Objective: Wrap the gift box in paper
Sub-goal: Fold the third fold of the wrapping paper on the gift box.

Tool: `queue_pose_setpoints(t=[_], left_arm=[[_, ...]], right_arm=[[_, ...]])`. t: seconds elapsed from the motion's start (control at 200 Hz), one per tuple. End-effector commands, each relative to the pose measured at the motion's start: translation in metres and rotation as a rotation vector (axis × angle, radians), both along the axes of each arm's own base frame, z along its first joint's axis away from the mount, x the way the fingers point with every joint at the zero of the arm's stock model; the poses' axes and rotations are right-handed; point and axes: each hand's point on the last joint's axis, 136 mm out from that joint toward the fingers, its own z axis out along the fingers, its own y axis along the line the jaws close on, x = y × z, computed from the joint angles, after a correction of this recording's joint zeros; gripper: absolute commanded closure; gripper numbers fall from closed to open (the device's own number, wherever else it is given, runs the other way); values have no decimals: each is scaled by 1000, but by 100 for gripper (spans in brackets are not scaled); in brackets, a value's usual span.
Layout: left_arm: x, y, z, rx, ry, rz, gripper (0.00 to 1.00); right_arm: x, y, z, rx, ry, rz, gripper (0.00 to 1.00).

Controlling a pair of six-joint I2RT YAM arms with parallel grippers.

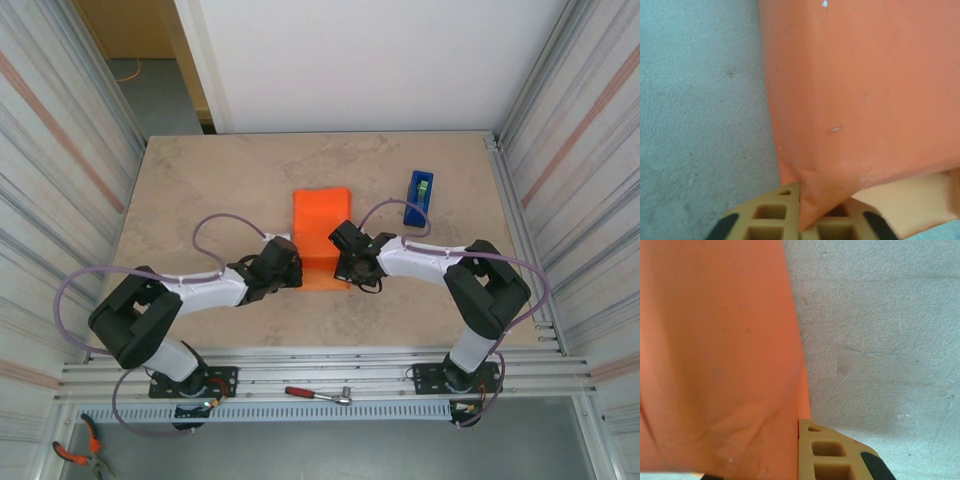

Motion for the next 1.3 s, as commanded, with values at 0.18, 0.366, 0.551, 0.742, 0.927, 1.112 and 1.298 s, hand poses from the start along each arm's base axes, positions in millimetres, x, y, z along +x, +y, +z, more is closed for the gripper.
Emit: queue_pose_setpoints(t=[0.18,0.366,0.551,0.742,0.927,1.112,1.298], left_arm=[[2,2,3,75,-17,-14,60],[-4,4,-3,136,-11,-46,67],[-8,3,-7,167,-9,-81,98],[-11,0,-12,200,-2,-110,100],[-12,-2,-11,208,-13,-121,94],[-14,1,5,200,-43,-131,68],[-18,7,32,175,-96,-137,47]], right_arm=[[-1,1,-2,-9,5,-5,100],[-1,-1,-1,-13,4,-7,100],[0,-1,0,-11,2,-6,100],[0,-2,-1,-15,3,-6,100],[1,-5,1,-18,-1,-8,100],[5,-9,4,-18,-5,-11,100],[12,-19,9,-27,-12,-17,100]])
